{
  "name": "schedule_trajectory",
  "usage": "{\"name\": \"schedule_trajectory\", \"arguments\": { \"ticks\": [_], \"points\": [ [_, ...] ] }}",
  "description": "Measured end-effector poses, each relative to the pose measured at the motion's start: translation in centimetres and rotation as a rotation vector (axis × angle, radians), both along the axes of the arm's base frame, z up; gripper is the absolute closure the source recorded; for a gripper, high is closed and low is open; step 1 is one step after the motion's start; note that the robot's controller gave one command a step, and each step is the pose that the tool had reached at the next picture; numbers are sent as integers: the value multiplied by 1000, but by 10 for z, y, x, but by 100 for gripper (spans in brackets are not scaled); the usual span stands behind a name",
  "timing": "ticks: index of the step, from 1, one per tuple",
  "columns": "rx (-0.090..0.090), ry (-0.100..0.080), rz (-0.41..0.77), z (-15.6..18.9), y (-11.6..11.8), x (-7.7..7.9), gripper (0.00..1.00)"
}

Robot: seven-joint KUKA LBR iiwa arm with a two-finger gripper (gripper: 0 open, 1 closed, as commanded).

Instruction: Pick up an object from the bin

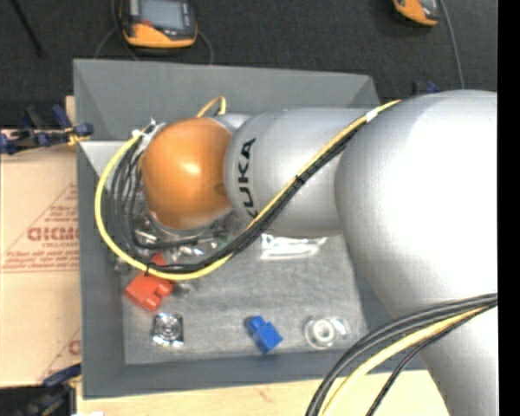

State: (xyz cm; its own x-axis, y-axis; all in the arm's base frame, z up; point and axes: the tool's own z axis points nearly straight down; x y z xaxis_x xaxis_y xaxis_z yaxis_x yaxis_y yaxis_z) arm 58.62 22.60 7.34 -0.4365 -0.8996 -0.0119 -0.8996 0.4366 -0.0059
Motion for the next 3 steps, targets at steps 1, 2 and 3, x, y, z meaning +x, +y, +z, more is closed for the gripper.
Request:
{"name": "schedule_trajectory", "arguments": {
  "ticks": [1,2,3],
  "points": [
    [-1,1,-1,0,0,0,100],
    [-4,-1,-8,86,0,3,100],
    [-5,3,-15,119,-1,5,100]
  ]
}}
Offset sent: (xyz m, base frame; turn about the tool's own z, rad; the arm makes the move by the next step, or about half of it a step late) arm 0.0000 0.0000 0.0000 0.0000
